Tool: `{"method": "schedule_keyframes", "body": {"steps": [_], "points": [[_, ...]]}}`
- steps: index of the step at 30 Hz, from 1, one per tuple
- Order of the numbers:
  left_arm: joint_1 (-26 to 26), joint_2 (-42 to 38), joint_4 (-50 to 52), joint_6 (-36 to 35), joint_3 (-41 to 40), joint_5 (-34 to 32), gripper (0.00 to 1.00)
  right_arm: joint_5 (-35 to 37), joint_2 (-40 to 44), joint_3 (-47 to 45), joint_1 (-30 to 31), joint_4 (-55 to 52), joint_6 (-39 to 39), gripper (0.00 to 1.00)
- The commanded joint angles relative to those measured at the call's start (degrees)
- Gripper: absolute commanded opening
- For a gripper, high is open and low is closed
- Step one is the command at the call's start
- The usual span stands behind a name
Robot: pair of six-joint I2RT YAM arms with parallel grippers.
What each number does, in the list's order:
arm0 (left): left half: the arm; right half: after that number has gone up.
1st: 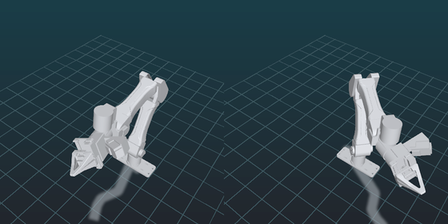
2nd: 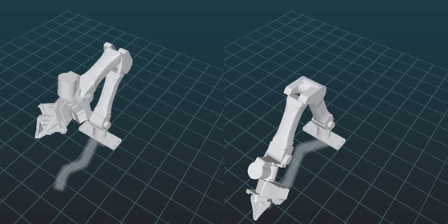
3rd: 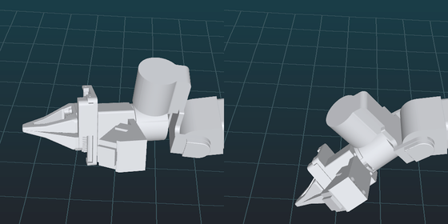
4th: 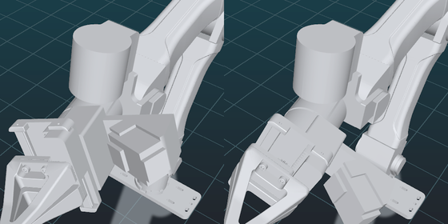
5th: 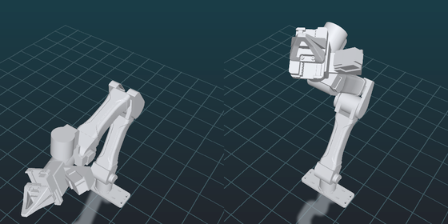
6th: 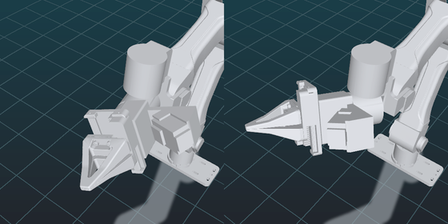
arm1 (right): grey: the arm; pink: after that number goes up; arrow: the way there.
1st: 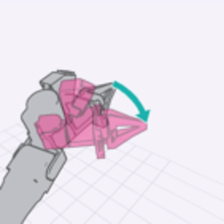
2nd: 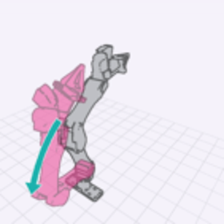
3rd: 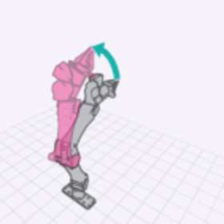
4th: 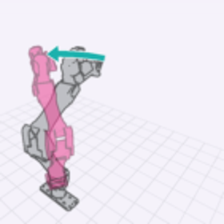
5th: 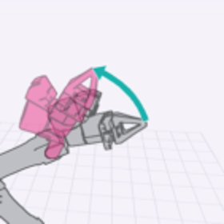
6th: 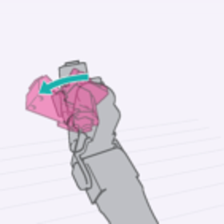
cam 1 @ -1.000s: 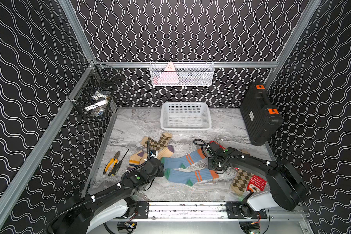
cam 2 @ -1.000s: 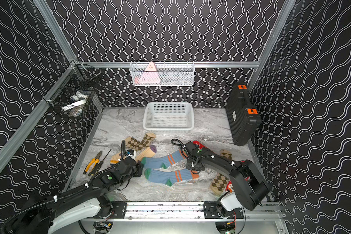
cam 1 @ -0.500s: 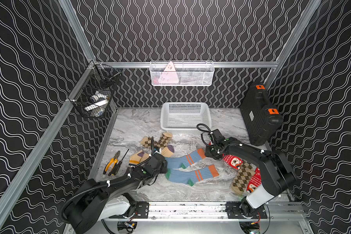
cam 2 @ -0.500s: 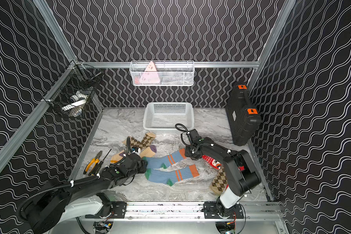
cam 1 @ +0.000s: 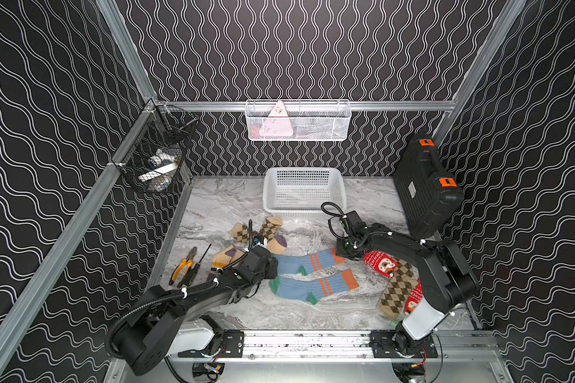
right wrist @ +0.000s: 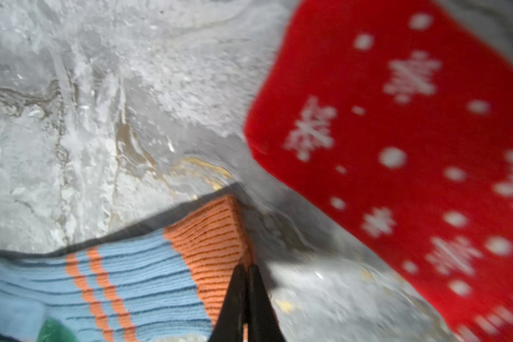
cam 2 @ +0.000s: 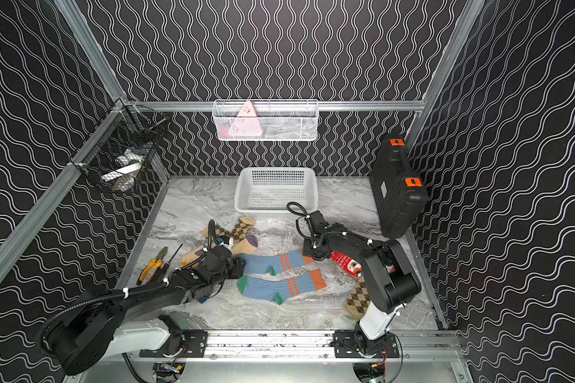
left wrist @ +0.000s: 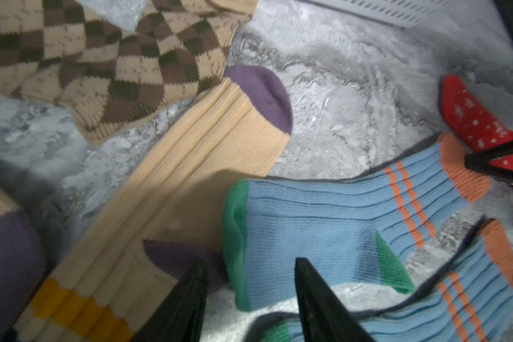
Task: Place the socks together as a pair
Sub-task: Pick up the sock at the center of the board.
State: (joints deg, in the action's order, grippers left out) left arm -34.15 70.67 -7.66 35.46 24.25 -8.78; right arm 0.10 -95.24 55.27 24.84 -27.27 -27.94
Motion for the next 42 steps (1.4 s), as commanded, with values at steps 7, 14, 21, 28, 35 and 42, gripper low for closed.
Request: {"method": "schedule_keyframes", "body": {"steps": [7, 14, 21, 28, 35, 42], "points": [[0.1, 0.5, 1.3, -1.7, 1.8, 0.9, 0.64, 0.3, 3.4, -3.9, -2.6, -0.9, 0.2, 0.19], [0.1, 7.4, -1.5, -2.6, 4.9, 3.3, 0.59, -1.0, 3.1, -4.2, -2.6, 0.2, 0.2, 0.31], [-0.3, 16.6, -4.6, -2.9, 8.9, 5.0, 0.37, -1.9, 2.7, -4.8, -2.6, 0.9, 0.5, 0.25], [-2.2, 8.9, 0.0, -2.9, 8.8, 2.2, 0.03, -2.3, 5.1, -4.8, -2.7, 0.0, 0.3, 0.00], [-3.7, -2.2, 9.0, -2.2, 9.6, 3.8, 0.00, -6.0, 12.9, -3.2, -2.4, -5.4, 0.1, 0.00], [-8.5, -11.1, 15.9, 0.3, 9.0, 4.3, 0.00, -8.4, 23.2, -3.5, 0.7, -12.7, -1.3, 0.00]]}}
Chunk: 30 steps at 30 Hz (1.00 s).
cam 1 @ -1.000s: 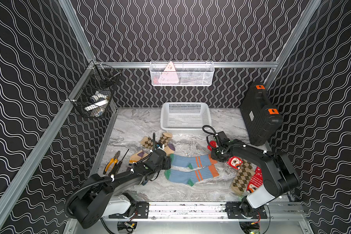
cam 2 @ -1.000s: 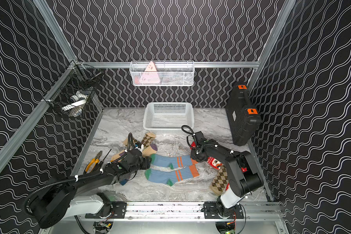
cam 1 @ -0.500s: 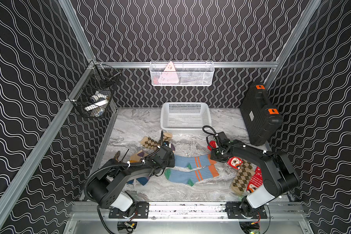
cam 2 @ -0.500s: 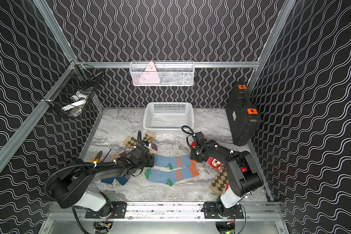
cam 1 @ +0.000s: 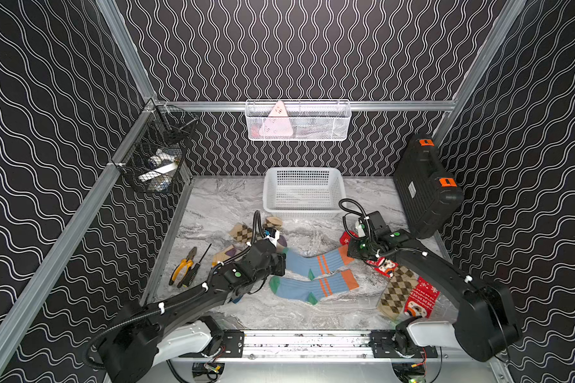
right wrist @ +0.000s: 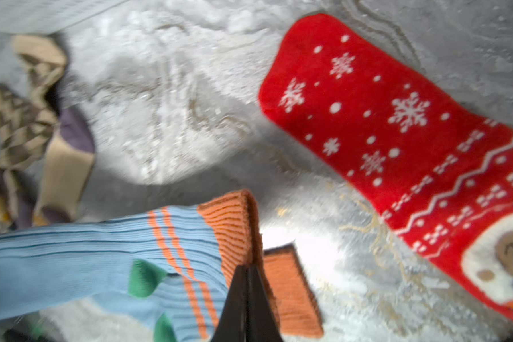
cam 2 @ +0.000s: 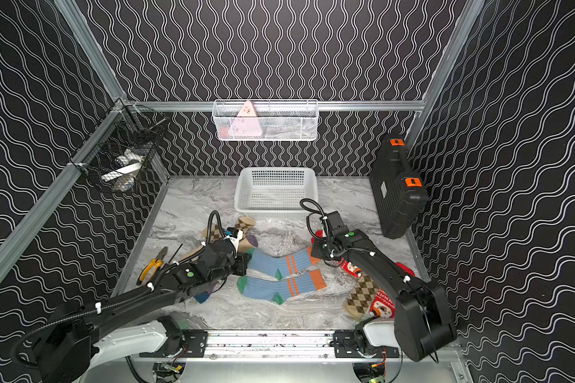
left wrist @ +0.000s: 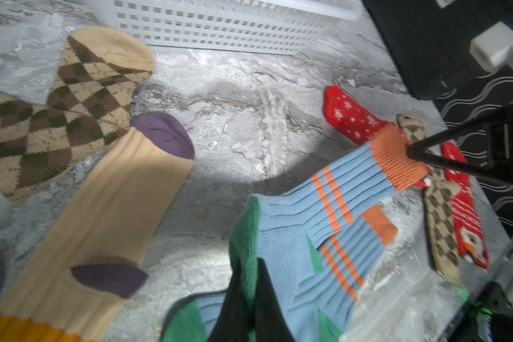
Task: Place the socks together as a pair
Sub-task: Pick up the sock at the center of the board, then place the sock in the sock.
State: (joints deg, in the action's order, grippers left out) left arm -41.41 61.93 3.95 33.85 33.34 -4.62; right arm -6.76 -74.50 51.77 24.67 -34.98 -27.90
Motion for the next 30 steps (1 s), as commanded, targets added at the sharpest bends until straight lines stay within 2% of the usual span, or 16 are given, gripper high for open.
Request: {"method": "schedule_keyframes", "body": {"steps": [1, 4, 9, 18, 23, 30], "points": [[-1.9, -3.6, 5.2, 2.4, -0.3, 0.2, 0.00, -2.0, 3.9, -0.3, 1.1, -5.9, -1.8, 0.00], [-4.5, -7.3, 7.7, 3.6, -0.6, -0.1, 0.00, -3.1, 7.7, -1.5, 3.9, -8.0, -3.0, 0.00], [-7.3, -11.1, 10.0, 5.5, -2.0, -1.1, 0.00, -4.9, 11.4, -4.9, 5.0, -8.6, -4.3, 0.00], [-8.3, -7.5, 4.8, 8.1, -8.5, -2.1, 0.00, -1.7, 11.7, -10.5, 5.0, -4.5, -5.5, 0.00], [-8.3, -5.1, 3.3, 8.2, -10.0, -3.8, 0.00, 1.4, 9.3, -10.0, 4.5, -3.6, -4.8, 0.00], [-8.3, -6.0, 3.8, 8.1, -9.8, -3.6, 0.00, 2.4, 9.8, -8.2, 2.9, -4.7, -3.7, 0.00]]}}
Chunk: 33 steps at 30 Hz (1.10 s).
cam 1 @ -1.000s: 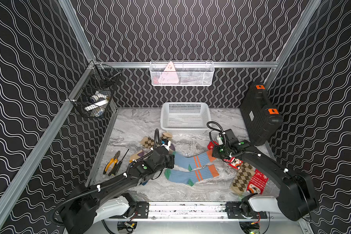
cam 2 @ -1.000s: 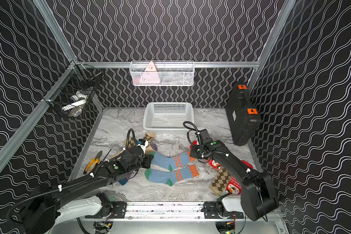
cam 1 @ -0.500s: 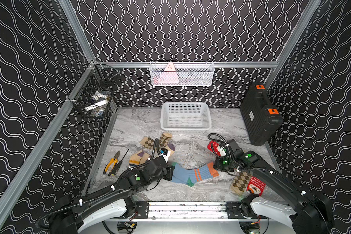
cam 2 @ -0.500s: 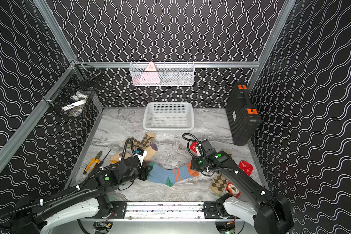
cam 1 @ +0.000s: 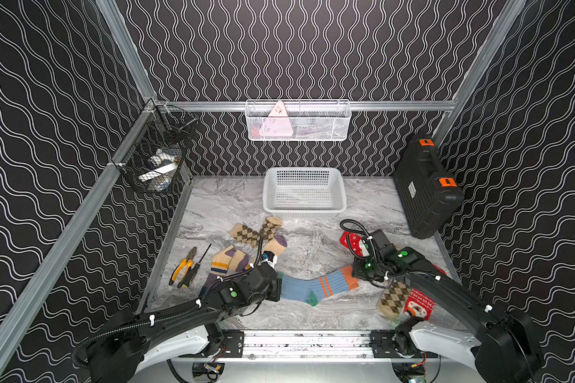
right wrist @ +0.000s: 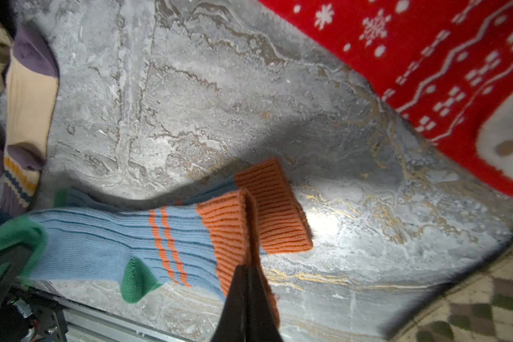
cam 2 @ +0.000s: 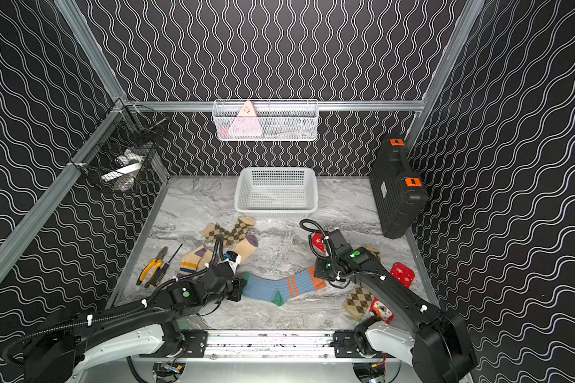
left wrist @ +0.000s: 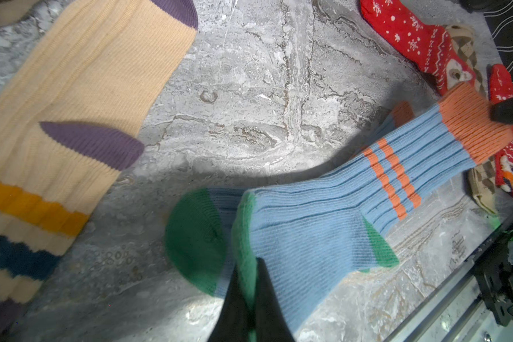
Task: Place the socks together as a pair
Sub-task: Place the sock in the sock.
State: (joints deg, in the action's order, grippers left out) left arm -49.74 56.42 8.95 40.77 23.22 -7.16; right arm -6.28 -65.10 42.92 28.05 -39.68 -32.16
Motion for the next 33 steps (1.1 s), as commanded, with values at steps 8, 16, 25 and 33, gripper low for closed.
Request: {"method": "schedule_keyframes", "body": {"steps": [8, 16, 25, 33], "points": [[0.0, -0.2, -2.2, 3.0, -2.3, 0.3, 0.00, -0.2, -3.5, 0.1, -1.5, 1.4, 1.1, 0.00], [-0.1, 0.2, -1.8, 4.1, -3.8, -0.3, 0.13, 0.1, -7.0, 0.9, -1.5, 1.9, 1.1, 0.08], [0.0, 2.4, -2.9, 4.2, -3.8, -0.3, 0.57, 1.7, -6.0, -0.4, -1.4, 2.1, -1.3, 0.33], [0.0, 2.4, -2.2, 4.7, -4.6, -1.4, 0.71, 1.9, -6.7, -6.0, -1.5, 6.8, -5.6, 0.46]]}}
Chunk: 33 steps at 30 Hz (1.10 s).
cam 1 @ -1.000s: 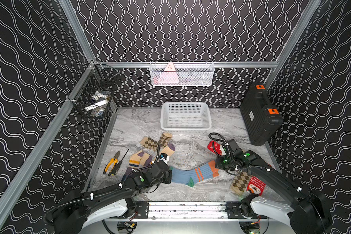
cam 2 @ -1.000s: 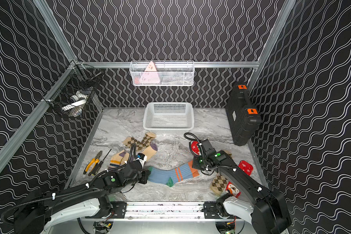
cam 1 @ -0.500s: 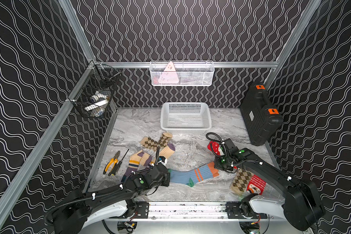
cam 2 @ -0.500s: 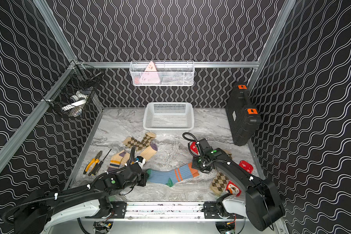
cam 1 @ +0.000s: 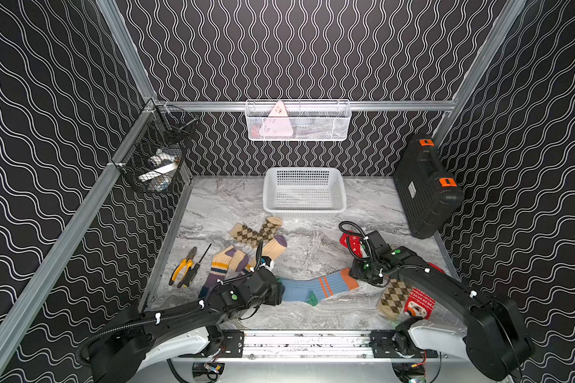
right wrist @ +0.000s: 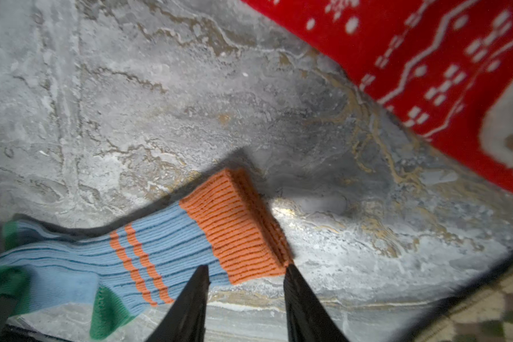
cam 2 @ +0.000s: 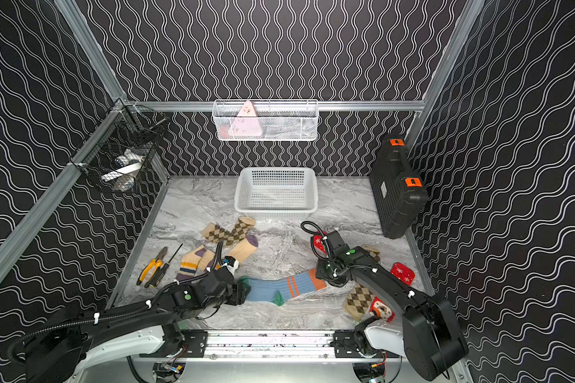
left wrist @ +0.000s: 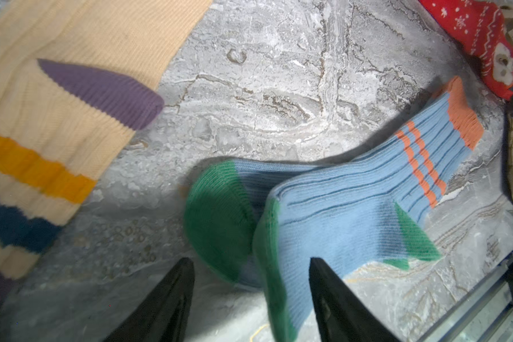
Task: Place the socks together as a pair
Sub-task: Place the sock in the sock, then pick up a pair of socks from the center of the board.
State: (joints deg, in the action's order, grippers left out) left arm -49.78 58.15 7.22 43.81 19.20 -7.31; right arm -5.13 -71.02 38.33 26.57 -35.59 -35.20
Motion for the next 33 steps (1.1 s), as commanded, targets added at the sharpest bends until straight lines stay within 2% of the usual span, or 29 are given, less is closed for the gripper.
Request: {"method": "schedule_keyframes", "body": {"steps": [1, 5, 8, 11, 13, 15, 18, 24, 29, 33], "points": [[0.0, 1.7, -1.5, 1.7, -1.0, -1.2, 0.73, 0.7, -1.5, -2.3, 0.1, 3.7, -2.9, 0.46], [0.0, 6.6, -6.2, 1.6, -1.7, -1.2, 0.72, -0.9, -4.0, -3.3, 0.0, 6.5, -3.2, 0.46], [0.0, 10.5, -9.8, 1.7, -1.9, -0.8, 0.64, -1.3, -5.4, -3.5, 0.0, 7.9, -3.1, 0.44], [0.0, 12.7, -12.6, 1.8, -2.2, -0.5, 0.45, -1.8, -6.1, -3.8, 0.0, 9.2, -3.0, 0.27], [0.0, 13.1, -13.1, 1.7, -2.1, -0.4, 0.29, -2.3, -6.1, -4.0, 0.0, 9.9, -3.1, 0.13], [0.0, 12.4, -12.6, 1.6, -1.5, -0.2, 0.15, -2.5, -5.5, -3.5, 0.1, 10.1, -3.1, 0.03], [0.0, 10.0, -8.3, 0.4, 1.1, -1.1, 0.00, -2.2, -3.9, -1.4, 0.1, 8.7, -2.5, 0.00], [2.6, 7.3, 0.7, -5.0, 11.4, -4.1, 0.00, -0.5, -0.5, 7.7, -1.4, 3.3, 0.5, 0.00], [9.4, 10.4, 3.6, -10.9, 21.8, -2.0, 0.00, -1.3, -0.8, 16.5, -4.6, 1.3, 3.7, 0.00], [13.6, 15.9, 5.5, -15.9, 33.1, -1.8, 0.00, -4.0, -5.6, 24.6, -7.0, 2.1, 5.5, 0.00]]}}
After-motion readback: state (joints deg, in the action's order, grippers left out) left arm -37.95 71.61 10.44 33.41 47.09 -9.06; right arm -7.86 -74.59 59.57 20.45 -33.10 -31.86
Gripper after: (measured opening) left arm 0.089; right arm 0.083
